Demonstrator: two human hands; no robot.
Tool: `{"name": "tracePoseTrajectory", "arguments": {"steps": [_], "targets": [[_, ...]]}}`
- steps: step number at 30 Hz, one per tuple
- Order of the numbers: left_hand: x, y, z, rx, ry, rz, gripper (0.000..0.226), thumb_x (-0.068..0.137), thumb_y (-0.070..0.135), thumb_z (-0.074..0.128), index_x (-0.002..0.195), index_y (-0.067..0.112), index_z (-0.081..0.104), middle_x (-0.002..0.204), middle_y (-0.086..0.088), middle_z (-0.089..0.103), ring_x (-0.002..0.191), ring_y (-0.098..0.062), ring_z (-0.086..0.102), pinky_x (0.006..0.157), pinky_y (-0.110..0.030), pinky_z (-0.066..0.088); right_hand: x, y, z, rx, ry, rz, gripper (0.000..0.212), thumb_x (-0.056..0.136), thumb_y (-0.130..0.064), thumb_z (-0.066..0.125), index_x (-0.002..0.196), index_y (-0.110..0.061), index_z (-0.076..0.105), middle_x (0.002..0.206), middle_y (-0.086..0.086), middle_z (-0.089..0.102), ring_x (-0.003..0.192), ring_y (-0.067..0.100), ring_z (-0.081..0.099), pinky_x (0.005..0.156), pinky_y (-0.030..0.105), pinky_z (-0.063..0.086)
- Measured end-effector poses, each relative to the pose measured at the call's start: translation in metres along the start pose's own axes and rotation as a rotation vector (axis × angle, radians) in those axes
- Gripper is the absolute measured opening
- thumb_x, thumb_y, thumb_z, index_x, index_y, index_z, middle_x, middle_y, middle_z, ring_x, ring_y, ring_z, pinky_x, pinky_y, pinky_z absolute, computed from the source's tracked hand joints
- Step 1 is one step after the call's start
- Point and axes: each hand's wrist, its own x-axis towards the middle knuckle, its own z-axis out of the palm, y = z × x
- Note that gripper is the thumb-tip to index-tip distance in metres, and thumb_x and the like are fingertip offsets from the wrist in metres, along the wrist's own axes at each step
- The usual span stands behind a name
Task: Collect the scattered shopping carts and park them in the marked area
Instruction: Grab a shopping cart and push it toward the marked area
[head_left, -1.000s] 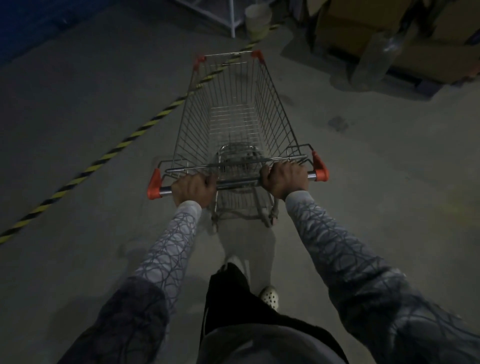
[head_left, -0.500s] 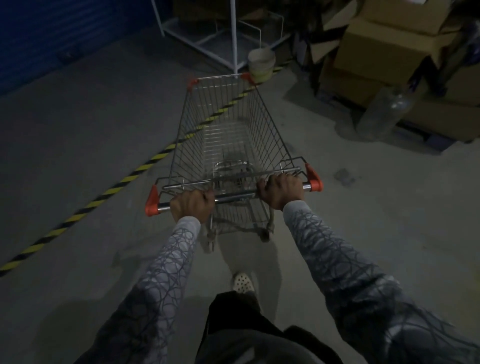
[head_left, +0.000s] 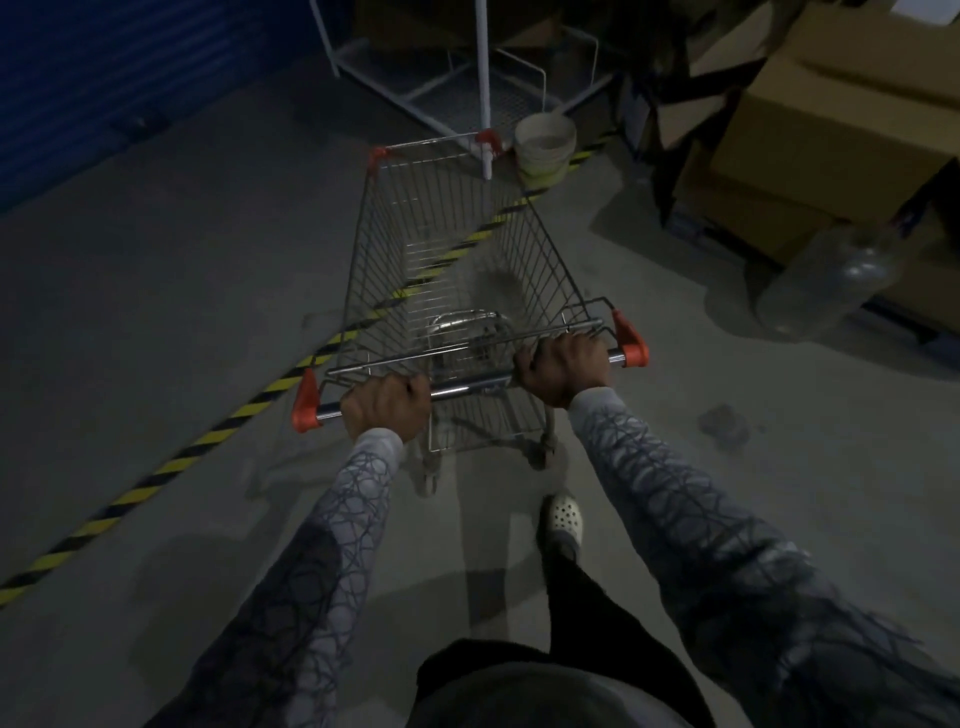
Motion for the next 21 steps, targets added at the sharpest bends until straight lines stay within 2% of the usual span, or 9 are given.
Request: {"name": "tracePoseTrajectory", "arguments": {"steps": [2, 4, 6, 9, 10, 13, 15, 18, 21], "targets": [[0.041, 0.016, -0.003, -0.043, -0.173, -0.108, 0.046, 0.09, 0.037, 0.036, 0.069, 0.012, 0.069, 0.07, -0.01, 0.069, 0.067, -0.03, 0.067, 0.06, -0.03, 0.033, 0.046, 0.014, -0.002, -0.009, 0.001, -0.042, 0.065, 0.095, -0.052, 0.017, 0.093, -0.014, 0.07, 0.097, 0.013, 0.072, 0.089, 0.032, 0.067, 0.065, 0.035, 0.035], [0.079, 0.025, 0.004, -0.036, -0.187, -0.157, 0.052, 0.093, 0.043, 0.03, 0.078, 0.013, 0.071, 0.08, -0.008, 0.072, 0.079, -0.029, 0.068, 0.064, -0.032, 0.035, 0.089, 0.026, -0.005, -0.046, -0.032, -0.086, 0.075, 0.086, -0.054, 0.003, 0.095, -0.018, 0.068, 0.099, 0.011, 0.072, 0.089, 0.031, 0.067, 0.064, 0.034, 0.032], [0.109, 0.032, 0.008, -0.006, -0.207, -0.168, 0.062, 0.085, 0.046, 0.017, 0.079, 0.014, 0.07, 0.078, -0.006, 0.071, 0.075, -0.028, 0.068, 0.062, -0.031, 0.03, 0.125, 0.034, -0.009, -0.035, -0.023, -0.101, 0.069, 0.091, -0.053, 0.011, 0.097, -0.016, 0.069, 0.101, 0.013, 0.072, 0.092, 0.032, 0.066, 0.066, 0.036, 0.033], [0.149, 0.042, 0.018, -0.073, -0.186, -0.264, 0.059, 0.083, 0.046, 0.025, 0.066, 0.01, 0.069, 0.064, -0.009, 0.068, 0.059, -0.031, 0.066, 0.059, -0.03, 0.03, 0.176, 0.045, -0.017, -0.015, -0.012, -0.101, 0.054, 0.099, -0.047, 0.033, 0.098, -0.008, 0.07, 0.102, 0.017, 0.072, 0.094, 0.035, 0.067, 0.073, 0.036, 0.041], [0.162, 0.045, 0.019, -0.084, -0.17, -0.285, 0.057, 0.083, 0.045, 0.027, 0.064, 0.01, 0.068, 0.062, -0.01, 0.067, 0.056, -0.031, 0.065, 0.058, -0.03, 0.031, 0.192, 0.047, -0.019, -0.017, -0.016, -0.118, 0.053, 0.098, -0.046, 0.033, 0.097, -0.008, 0.071, 0.101, 0.017, 0.072, 0.093, 0.035, 0.067, 0.074, 0.036, 0.042], [0.208, 0.046, 0.022, -0.012, -0.252, -0.284, 0.062, 0.083, 0.047, 0.016, 0.078, 0.015, 0.069, 0.072, -0.007, 0.07, 0.067, -0.028, 0.068, 0.06, -0.031, 0.029, 0.248, 0.048, -0.021, -0.037, -0.02, -0.15, 0.052, 0.099, -0.046, 0.035, 0.098, -0.008, 0.07, 0.101, 0.016, 0.072, 0.094, 0.035, 0.066, 0.075, 0.036, 0.043], [0.237, 0.041, 0.03, 0.015, -0.276, -0.287, 0.062, 0.083, 0.044, 0.015, 0.08, 0.015, 0.068, 0.074, -0.007, 0.07, 0.068, -0.028, 0.068, 0.061, -0.032, 0.028, 0.285, 0.044, -0.025, -0.022, -0.025, -0.155, 0.05, 0.098, -0.045, 0.039, 0.098, -0.007, 0.071, 0.101, 0.018, 0.072, 0.094, 0.035, 0.067, 0.076, 0.035, 0.042], [0.281, 0.028, 0.044, 0.026, -0.203, -0.329, 0.056, 0.088, 0.041, 0.022, 0.077, 0.012, 0.069, 0.069, -0.008, 0.068, 0.065, -0.03, 0.066, 0.061, -0.032, 0.029, 0.342, 0.031, -0.028, 0.012, 0.006, -0.182, 0.058, 0.092, -0.045, 0.031, 0.088, -0.006, 0.073, 0.09, 0.018, 0.073, 0.085, 0.035, 0.069, 0.069, 0.034, 0.037], [0.333, 0.015, 0.043, -0.043, -0.127, -0.378, 0.048, 0.088, 0.04, 0.034, 0.07, 0.012, 0.068, 0.065, -0.01, 0.068, 0.061, -0.031, 0.067, 0.059, -0.029, 0.036, 0.404, 0.015, -0.027, -0.042, -0.03, -0.208, 0.06, 0.091, -0.048, 0.027, 0.099, -0.008, 0.071, 0.101, 0.015, 0.073, 0.095, 0.033, 0.067, 0.073, 0.034, 0.039]]}}
